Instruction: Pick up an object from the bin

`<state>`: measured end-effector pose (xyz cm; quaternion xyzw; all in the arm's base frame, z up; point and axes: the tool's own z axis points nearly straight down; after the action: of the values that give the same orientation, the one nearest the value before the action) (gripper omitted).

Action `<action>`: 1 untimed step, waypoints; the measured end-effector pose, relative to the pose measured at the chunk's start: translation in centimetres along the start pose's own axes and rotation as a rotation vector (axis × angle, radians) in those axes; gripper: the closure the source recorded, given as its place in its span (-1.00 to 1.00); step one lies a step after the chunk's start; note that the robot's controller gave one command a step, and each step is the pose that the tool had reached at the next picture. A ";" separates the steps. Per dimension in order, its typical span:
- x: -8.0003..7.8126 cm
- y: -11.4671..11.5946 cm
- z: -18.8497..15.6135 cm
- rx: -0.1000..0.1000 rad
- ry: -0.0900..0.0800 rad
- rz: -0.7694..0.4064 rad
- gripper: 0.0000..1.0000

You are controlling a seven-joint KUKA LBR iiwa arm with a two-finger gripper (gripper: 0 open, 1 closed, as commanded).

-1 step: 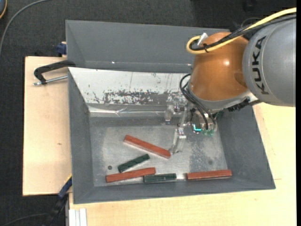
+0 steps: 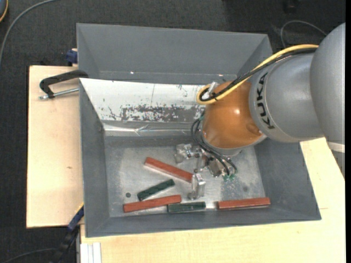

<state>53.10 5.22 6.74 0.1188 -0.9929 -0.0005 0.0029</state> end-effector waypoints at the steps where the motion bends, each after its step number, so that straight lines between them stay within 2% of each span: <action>1: -0.2 0.0 -0.3 0.000 -0.006 0.001 1.00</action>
Offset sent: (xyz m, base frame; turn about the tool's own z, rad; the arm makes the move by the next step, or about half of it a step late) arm 0.0000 0.0000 0.0000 0.0000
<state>53.29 5.22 7.06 0.1182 -0.9930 -0.0007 -0.0003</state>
